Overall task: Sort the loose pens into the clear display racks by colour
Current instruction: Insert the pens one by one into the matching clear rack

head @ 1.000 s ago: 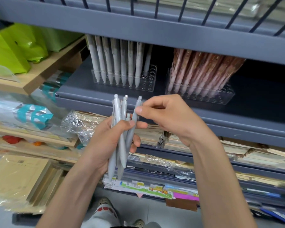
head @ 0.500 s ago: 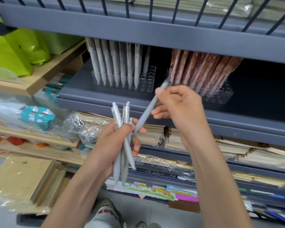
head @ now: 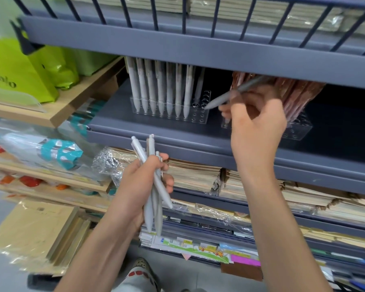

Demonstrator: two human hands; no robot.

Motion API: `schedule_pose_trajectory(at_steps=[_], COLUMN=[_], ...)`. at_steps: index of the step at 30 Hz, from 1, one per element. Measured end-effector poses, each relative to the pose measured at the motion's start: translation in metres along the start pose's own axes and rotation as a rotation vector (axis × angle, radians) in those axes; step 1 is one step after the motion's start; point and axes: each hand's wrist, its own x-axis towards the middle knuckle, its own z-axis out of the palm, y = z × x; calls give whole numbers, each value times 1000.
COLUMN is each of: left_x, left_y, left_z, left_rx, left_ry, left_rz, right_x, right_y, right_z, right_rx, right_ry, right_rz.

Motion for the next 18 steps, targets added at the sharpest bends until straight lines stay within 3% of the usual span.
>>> schedule_pose_trajectory(at_steps=[3, 9, 18], left_x=[1, 3, 0], left_y=[4, 6, 8], left_z=[-7, -19, -32], left_rx=[2, -101, -95], left_ry=[32, 37, -52], left_rz=[30, 10, -3], right_x=[5, 16, 44], right_y=[2, 11, 7], right_z=[16, 39, 60], right_rx=[-142, -309, -803], right_ry=[44, -39, -255], right_rz=[-85, -296, -209])
